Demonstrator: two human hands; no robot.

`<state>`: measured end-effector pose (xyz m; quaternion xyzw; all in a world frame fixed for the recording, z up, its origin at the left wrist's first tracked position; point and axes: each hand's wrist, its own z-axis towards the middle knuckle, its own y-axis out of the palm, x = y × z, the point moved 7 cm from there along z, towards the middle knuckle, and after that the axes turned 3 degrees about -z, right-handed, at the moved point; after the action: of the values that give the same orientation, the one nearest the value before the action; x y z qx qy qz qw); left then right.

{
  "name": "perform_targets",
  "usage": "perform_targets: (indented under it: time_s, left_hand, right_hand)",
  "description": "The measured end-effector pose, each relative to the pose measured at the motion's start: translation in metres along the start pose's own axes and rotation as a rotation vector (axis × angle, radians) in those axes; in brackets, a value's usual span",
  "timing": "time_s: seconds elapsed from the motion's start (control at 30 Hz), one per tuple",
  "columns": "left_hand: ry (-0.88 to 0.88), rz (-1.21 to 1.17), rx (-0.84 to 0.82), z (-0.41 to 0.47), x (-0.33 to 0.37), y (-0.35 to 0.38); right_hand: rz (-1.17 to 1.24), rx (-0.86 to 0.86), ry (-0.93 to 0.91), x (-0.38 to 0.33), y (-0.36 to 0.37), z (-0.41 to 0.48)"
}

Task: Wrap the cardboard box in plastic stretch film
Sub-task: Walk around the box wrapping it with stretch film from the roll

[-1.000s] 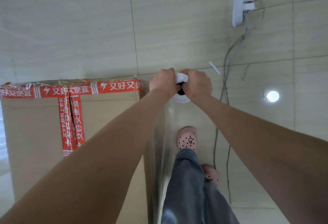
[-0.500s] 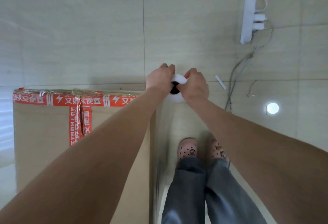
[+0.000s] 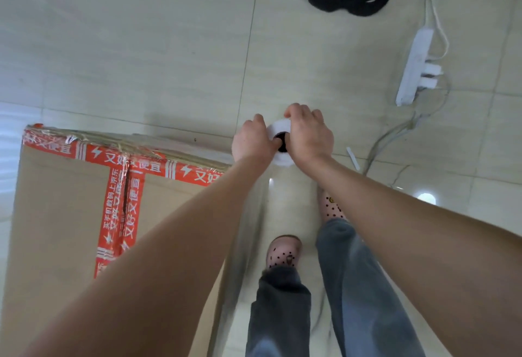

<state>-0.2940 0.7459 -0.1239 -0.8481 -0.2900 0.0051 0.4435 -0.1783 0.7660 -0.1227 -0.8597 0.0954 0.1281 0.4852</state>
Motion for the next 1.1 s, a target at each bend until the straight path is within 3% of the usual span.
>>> perform_targets:
  time_s: [0.13, 0.33, 0.47, 0.6, 0.67, 0.8, 1.0, 1.1]
  left_hand:
    - [0.000, 0.068, -0.008, 0.008, -0.002, -0.008]
    - [0.181, 0.162, 0.052, 0.012, 0.018, -0.007]
    - [0.050, -0.006, 0.050, 0.015, 0.006, -0.005]
    - [-0.035, -0.075, 0.079, 0.015, 0.005, -0.008]
    - [0.007, -0.040, 0.085, 0.018, 0.014, -0.009]
    - [0.043, -0.009, 0.078, 0.027, 0.028, -0.015]
    - [-0.163, -0.123, 0.090, 0.037, -0.003, -0.038]
    - [-0.237, -0.148, 0.115, 0.043, -0.018, -0.055]
  right_hand:
    - [0.064, -0.027, 0.148, 0.002, 0.001, 0.007]
    - [-0.088, -0.061, -0.076, -0.016, -0.007, 0.014]
    - [-0.227, -0.136, -0.282, -0.034, -0.006, 0.021]
    - [-0.033, -0.072, 0.021, -0.011, -0.009, 0.030]
    - [-0.013, -0.086, 0.071, 0.000, -0.008, 0.032]
    - [-0.046, -0.071, 0.010, 0.001, -0.018, 0.041]
    - [-0.128, -0.118, -0.250, -0.051, -0.025, 0.062]
    - [-0.125, -0.123, -0.295, -0.076, -0.024, 0.070]
